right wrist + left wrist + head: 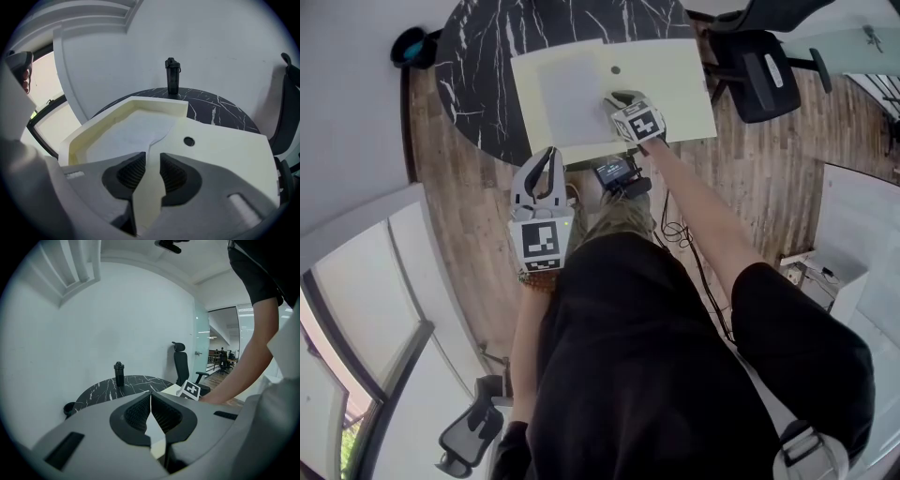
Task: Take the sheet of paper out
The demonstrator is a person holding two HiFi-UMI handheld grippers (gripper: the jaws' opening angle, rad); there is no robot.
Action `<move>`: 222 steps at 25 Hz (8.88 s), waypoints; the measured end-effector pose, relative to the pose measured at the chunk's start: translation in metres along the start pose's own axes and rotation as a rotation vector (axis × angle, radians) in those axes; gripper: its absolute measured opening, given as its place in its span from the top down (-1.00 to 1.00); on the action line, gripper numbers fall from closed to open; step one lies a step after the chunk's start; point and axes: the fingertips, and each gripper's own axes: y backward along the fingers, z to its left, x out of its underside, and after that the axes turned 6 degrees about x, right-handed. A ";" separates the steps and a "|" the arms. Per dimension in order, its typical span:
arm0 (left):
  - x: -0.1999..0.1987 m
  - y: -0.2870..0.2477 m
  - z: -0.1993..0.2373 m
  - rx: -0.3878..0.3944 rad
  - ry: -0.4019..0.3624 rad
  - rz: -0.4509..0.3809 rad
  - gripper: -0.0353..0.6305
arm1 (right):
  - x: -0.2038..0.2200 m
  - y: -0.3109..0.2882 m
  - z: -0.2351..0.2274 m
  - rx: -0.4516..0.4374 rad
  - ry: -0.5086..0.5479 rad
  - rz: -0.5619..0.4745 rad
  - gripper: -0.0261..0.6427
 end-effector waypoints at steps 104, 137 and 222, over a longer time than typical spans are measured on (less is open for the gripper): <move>-0.085 0.022 -0.095 0.262 -0.180 -0.221 0.87 | -0.028 0.317 -0.063 0.493 -0.275 -0.471 0.93; -0.134 0.061 -0.059 0.117 -0.112 -0.382 0.87 | -0.161 0.420 0.074 0.464 0.046 -0.761 0.93; -0.119 0.091 -0.020 -0.006 -0.159 -0.357 0.87 | -0.177 0.405 0.106 0.549 0.115 -0.840 0.93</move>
